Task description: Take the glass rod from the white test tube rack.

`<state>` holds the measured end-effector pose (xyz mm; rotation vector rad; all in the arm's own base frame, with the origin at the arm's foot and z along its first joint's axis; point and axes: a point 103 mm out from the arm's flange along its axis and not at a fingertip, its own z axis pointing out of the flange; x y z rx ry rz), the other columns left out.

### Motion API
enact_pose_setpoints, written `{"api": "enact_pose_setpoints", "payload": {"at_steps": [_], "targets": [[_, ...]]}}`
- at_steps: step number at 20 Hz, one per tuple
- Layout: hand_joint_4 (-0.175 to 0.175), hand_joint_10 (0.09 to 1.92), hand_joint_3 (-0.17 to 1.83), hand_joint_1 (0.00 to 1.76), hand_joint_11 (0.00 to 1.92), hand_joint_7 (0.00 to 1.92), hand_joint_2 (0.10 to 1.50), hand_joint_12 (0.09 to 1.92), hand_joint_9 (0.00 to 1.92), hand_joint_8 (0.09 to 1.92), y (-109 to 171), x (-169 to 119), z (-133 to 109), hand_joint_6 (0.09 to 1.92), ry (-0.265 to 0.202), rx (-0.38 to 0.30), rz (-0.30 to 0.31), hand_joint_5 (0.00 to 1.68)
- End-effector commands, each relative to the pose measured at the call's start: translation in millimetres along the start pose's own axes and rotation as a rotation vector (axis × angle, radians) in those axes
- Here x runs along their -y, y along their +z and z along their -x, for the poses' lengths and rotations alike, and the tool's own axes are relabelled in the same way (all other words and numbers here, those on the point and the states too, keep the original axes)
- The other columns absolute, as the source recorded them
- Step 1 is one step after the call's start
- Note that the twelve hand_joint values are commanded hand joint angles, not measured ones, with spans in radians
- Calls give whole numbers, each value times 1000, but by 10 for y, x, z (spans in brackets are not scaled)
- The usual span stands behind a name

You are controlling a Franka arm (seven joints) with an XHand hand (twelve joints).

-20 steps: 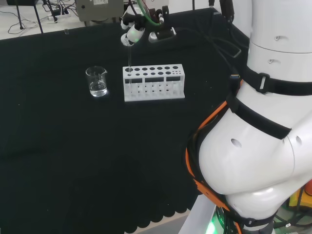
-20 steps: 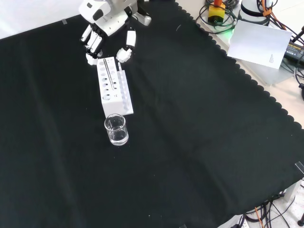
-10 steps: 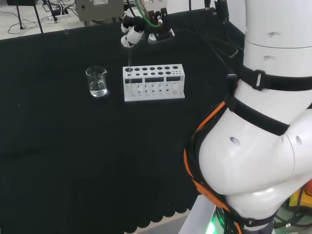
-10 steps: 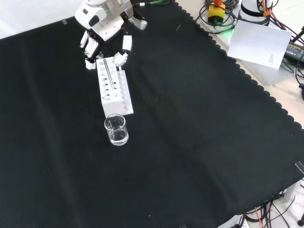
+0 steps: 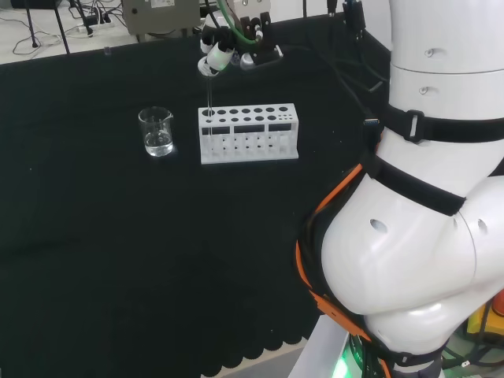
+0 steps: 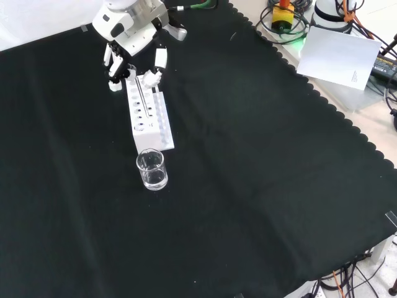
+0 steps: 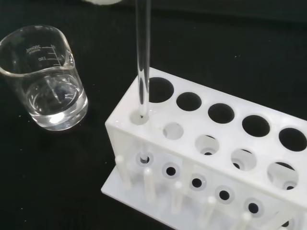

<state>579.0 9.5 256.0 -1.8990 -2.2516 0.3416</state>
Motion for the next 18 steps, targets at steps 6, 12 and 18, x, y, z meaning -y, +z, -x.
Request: {"api": "enact_pose_setpoints", "payload": {"at_steps": [6, 12, 18], "targets": [[-175, 974, 646, 855, 881, 1170, 836, 1383, 1273, 1037, 51, -24, -31, 814, -19, 9, 15, 859], [-175, 921, 657, 896, 949, 1233, 837, 1375, 1342, 988, 17, -53, -65, 822, -16, 12, 6, 931], [-175, 922, 661, 900, 955, 1228, 836, 1376, 1362, 981, -34, -87, -150, 824, -37, 13, 14, 931]]}}
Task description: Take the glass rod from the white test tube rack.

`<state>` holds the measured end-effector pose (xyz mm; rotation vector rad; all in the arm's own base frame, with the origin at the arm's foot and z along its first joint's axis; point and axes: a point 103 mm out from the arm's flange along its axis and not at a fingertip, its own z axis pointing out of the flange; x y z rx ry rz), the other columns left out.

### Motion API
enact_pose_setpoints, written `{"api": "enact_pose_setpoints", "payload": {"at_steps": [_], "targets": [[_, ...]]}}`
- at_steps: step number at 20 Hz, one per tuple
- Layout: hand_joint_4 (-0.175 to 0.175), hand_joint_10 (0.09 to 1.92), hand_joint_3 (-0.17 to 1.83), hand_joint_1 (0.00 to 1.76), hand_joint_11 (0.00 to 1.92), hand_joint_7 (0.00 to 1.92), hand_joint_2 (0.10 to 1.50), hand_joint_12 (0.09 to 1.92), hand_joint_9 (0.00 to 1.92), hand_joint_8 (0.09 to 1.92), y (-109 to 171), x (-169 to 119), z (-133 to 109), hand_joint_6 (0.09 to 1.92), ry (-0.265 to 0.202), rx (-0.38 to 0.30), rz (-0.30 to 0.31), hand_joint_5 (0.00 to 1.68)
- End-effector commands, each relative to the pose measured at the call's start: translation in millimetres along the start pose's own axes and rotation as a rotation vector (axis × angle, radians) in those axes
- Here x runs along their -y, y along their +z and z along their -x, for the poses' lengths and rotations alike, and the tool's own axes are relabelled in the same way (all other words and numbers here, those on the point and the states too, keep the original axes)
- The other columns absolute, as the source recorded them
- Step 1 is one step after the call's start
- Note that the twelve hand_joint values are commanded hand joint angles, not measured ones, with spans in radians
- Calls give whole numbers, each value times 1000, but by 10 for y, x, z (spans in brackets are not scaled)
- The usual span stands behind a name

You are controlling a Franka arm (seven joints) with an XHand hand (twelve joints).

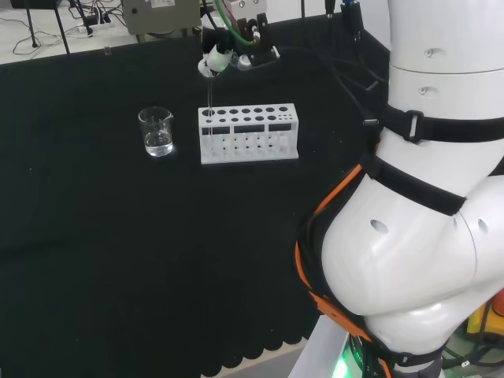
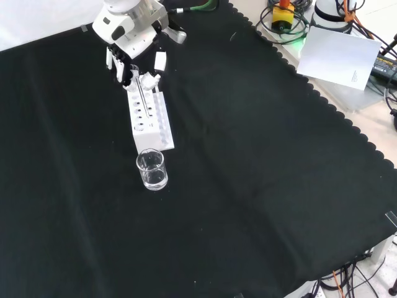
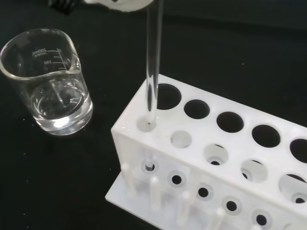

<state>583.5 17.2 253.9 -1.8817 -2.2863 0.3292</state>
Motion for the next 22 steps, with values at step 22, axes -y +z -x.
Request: {"api": "enact_pose_setpoints", "payload": {"at_steps": [22], "targets": [[-175, 888, 743, 1299, 1401, 1163, 691, 1005, 1619, 1174, -273, 101, -164, 759, -35, -47, 185, 1098]]}}
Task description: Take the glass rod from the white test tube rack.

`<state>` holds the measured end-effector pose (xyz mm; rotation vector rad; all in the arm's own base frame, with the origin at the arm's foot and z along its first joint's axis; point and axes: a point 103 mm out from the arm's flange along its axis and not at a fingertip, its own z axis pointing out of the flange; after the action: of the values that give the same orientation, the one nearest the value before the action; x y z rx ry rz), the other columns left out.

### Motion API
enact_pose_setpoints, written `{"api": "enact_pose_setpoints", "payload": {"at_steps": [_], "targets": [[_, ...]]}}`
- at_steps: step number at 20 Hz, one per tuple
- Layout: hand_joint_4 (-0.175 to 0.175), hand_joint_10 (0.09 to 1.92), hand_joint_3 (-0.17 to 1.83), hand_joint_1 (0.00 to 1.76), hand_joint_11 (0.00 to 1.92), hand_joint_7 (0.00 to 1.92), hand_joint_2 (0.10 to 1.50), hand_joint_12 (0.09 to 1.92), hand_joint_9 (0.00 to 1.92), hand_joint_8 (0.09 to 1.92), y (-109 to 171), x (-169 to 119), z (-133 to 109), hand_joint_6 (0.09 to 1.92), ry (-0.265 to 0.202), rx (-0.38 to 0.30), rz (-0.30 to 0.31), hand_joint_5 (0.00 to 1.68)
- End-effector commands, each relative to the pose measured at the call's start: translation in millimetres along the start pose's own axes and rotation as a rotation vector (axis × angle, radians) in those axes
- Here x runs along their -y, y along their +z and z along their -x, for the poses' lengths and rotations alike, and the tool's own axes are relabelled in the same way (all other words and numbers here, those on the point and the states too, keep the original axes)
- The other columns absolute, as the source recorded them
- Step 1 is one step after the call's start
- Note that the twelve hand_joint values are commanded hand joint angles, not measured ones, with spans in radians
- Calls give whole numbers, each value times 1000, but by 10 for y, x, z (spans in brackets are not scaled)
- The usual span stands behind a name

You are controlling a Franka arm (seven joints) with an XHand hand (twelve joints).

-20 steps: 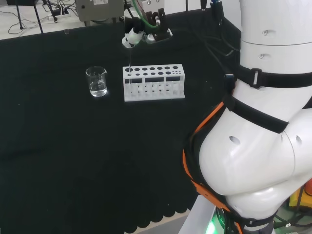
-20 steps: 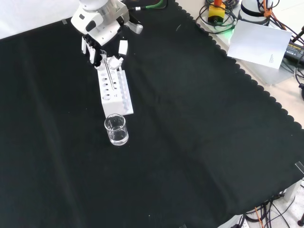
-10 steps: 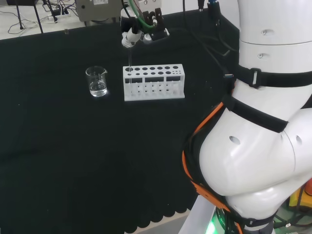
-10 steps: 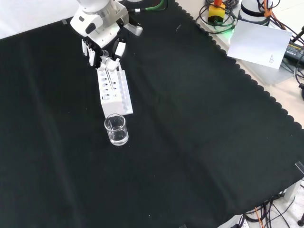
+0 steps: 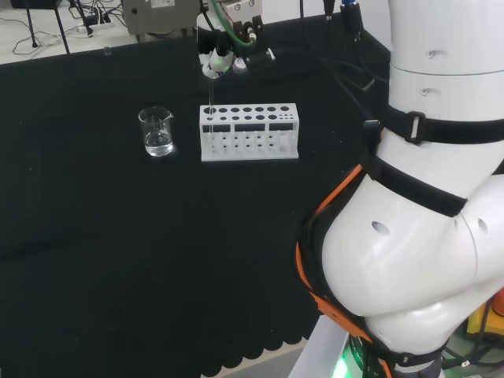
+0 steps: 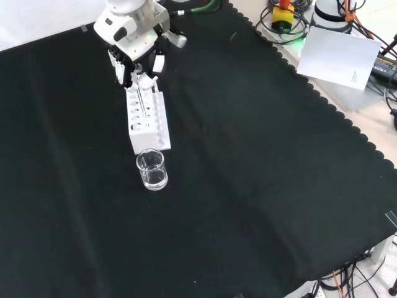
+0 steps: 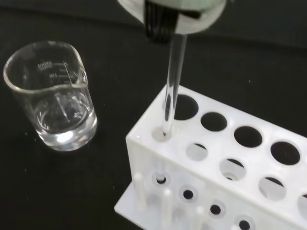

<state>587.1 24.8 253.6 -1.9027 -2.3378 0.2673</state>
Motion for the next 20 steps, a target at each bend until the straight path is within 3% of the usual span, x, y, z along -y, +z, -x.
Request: {"api": "enact_pose_setpoints", "payload": {"at_steps": [1, 5, 12, 20], "targets": [[-175, 878, 775, 1303, 1410, 1173, 669, 1009, 1633, 1175, -324, 167, -130, 746, -38, -55, 133, 1111], [-175, 808, 866, 1314, 1427, 1214, 599, 1011, 1671, 1151, -526, 285, -253, 683, -69, -40, 113, 1173], [-175, 717, 884, 1323, 1463, 1255, 562, 988, 1706, 1091, -965, 601, -386, 540, -67, -10, 111, 1256], [-175, 687, 887, 1325, 1477, 1264, 554, 981, 1727, 1078, -1279, 839, -530, 506, -99, 8, 176, 1275]]}}
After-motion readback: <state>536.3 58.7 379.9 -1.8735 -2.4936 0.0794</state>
